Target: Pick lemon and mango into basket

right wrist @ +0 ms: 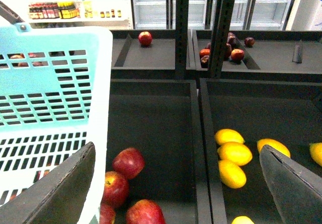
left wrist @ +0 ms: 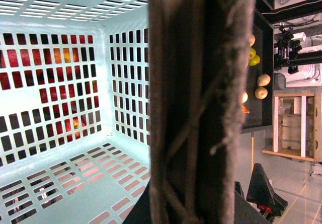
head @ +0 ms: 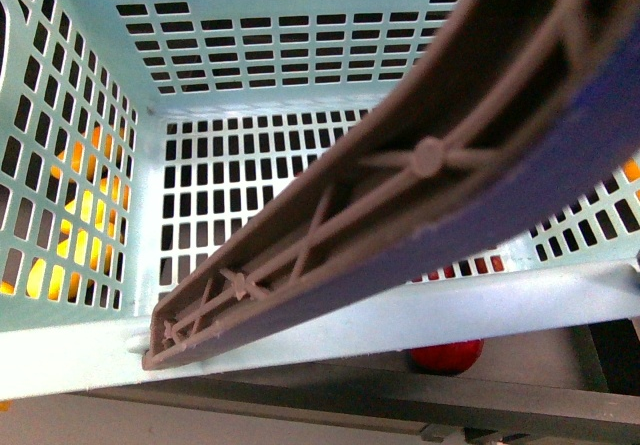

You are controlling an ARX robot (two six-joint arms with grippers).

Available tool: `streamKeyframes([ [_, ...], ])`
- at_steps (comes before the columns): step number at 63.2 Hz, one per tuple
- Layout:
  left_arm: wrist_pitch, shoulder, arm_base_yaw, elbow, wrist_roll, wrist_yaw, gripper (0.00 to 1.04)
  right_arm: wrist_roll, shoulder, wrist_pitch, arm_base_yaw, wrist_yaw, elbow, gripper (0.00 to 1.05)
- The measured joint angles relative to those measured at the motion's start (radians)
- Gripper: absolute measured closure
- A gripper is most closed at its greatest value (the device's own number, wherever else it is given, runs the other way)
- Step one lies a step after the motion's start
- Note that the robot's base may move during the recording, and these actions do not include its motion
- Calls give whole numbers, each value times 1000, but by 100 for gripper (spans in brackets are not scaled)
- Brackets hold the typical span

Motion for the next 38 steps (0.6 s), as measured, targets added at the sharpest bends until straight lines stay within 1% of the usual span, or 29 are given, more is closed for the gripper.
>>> streamKeyframes([
  [23,0,0,1,0,0,-3,100,0,0,0,0,0,0,9],
  [25,0,0,1,0,0,-3,100,25,17,-29,7,27,8,9],
  [26,0,0,1,0,0,-3,100,64,45,-96,13,74,35,9],
  [28,0,0,1,0,0,-2,100,97,92,-176,16,116,68,9],
  [30,0,0,2,0,-2,-2,100,200,205,-314,-16,169,133,9],
  [32,0,0,1,0,-3,-2,100,241,261,-364,-44,169,159,9],
  [33,0,0,1,0,-3,-3,100,266,310,-393,-76,162,174,9],
  [35,0,0,0,0,-2,-3,100,291,349,-399,-109,151,179,9],
  [36,0,0,0,0,0,-3,100,303,385,-393,-146,134,180,9],
  [38,0,0,0,0,1,-3,100,311,416,-379,-184,111,180,9],
])
